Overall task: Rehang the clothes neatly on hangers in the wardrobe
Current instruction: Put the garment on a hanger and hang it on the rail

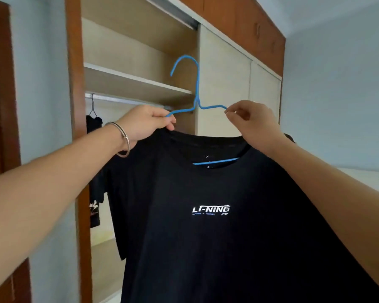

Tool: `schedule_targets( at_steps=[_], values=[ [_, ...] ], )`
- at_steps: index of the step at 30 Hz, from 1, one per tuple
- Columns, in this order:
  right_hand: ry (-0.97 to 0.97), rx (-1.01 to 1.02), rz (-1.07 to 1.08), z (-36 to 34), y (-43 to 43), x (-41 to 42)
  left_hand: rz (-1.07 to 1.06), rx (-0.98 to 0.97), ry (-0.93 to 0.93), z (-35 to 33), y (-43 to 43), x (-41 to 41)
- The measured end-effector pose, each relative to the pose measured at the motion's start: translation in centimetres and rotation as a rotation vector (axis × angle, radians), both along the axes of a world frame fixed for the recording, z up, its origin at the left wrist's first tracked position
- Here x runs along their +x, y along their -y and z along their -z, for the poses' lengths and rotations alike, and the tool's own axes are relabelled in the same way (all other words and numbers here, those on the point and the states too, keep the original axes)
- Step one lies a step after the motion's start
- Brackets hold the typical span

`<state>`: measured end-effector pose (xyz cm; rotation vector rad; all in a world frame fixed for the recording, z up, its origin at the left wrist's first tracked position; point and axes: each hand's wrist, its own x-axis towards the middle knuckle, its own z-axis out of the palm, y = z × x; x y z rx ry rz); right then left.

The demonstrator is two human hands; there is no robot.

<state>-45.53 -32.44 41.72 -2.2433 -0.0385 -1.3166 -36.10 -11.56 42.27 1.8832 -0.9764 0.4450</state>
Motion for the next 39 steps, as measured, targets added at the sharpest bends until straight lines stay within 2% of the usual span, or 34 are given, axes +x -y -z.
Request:
schedule_targets(
  at_steps=[2, 3, 7, 11, 15, 20, 24, 30, 35, 39],
  values=[
    [0.07, -0.025, 0.042, 0.3, -2.9, 1.6, -0.036, -0.002, 0.008, 1.2, -3.1, 2.4],
    [0.038, -0.041, 0.031, 0.4, -4.0, 2.6, -0.039, -0.002, 0.005, 1.8, -4.6, 3.6],
    [-0.34, -0.021, -0.137, 1.9, -8.3, 6.8, 0.025, 0.031, -0.048, 3.1, -10.8, 8.6],
    [-0.269, 0.088, -0.171, 2.8, -11.4, 11.6, 0.011, 0.112, -0.029, 2.9, -14.8, 12.9],
    [-0.258, 0.108, -0.144, 3.4, -13.4, 15.5, -0.025, 0.234, 0.115, 2.7, -15.0, 16.4],
    [-0.32, 0.106, -0.205, 4.3, -12.9, 18.5, 0.029, 0.217, 0.139, 3.4, -13.4, 20.7],
    [-0.455, 0.088, -0.089, 6.5, -8.8, 19.5, 0.037, 0.255, 0.13, 4.5, -12.0, 24.2],
    [-0.35, 0.29, -0.14, 8.5, -5.4, 23.6, 0.03, 0.355, 0.214, 3.8, -8.3, 28.4],
    [-0.333, 0.281, -0.074, 8.1, -4.6, 26.4, 0.082, 0.338, 0.209, 4.4, -5.4, 32.0],
    [-0.202, 0.321, -0.006, 7.0, -5.1, 28.9, 0.167, 0.504, 0.266, 5.2, -3.4, 34.6]
  ],
)
